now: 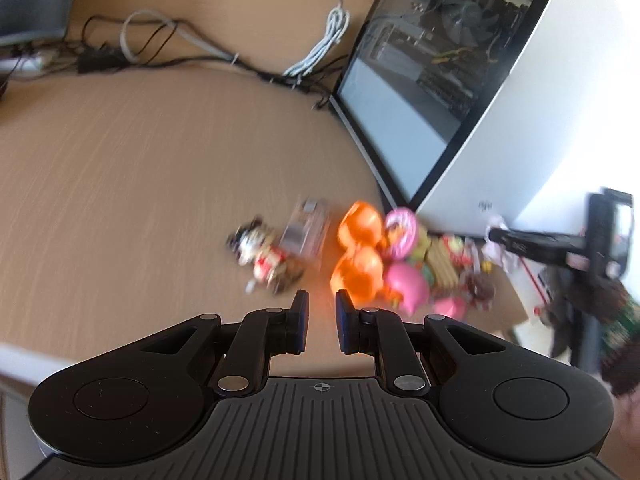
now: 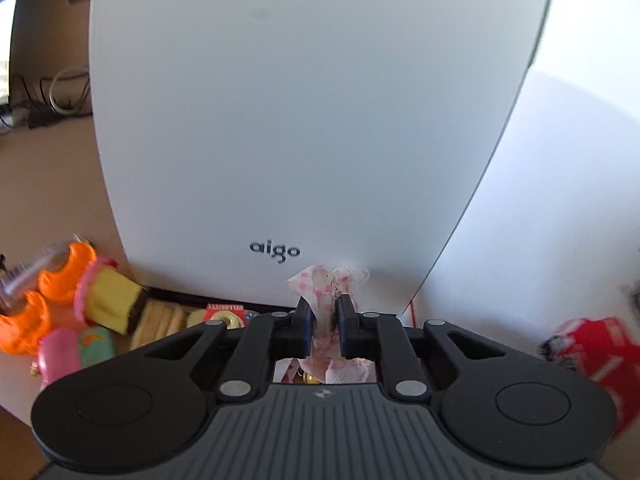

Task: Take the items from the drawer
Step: 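Place the orange toy on the desk with the left tool while the right tool places the tissue bundle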

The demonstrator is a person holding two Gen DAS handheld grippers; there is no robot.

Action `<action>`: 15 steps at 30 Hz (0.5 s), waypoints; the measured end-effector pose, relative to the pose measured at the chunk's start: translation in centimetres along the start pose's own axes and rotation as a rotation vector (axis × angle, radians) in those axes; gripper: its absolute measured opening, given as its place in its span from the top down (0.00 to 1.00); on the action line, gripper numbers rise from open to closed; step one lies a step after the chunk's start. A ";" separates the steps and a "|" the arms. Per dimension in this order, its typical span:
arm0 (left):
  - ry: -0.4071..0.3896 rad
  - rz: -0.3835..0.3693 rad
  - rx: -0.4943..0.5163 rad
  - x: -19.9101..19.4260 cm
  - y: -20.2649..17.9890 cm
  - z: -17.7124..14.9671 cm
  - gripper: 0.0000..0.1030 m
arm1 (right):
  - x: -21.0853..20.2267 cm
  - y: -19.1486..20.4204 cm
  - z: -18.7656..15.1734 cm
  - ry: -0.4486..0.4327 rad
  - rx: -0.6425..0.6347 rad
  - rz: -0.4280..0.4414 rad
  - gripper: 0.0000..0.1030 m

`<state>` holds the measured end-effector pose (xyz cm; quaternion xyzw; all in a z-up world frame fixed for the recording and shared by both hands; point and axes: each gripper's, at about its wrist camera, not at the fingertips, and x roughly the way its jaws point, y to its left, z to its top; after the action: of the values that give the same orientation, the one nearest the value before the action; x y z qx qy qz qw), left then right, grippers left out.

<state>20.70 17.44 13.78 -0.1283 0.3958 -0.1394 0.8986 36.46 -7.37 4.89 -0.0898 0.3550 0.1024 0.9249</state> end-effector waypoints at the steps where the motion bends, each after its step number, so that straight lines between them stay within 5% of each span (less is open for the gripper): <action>1: 0.011 0.006 -0.007 -0.4 0.3 -0.5 0.85 | 0.7 0.1 -0.2 0.012 -0.004 -0.006 0.88; 8: 0.016 0.071 -0.092 -2.2 2.7 -2.4 0.85 | 3.8 0.6 -1.4 0.055 -0.040 -0.053 0.86; 15: 0.014 0.096 -0.103 -3.3 3.5 -3.2 0.85 | 2.8 0.2 -1.7 0.027 -0.056 -0.062 0.72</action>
<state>16.64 21.51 12.72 -0.1542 0.4144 -0.0767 0.8937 37.40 -7.25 1.71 -0.1280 0.3616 0.0823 0.9198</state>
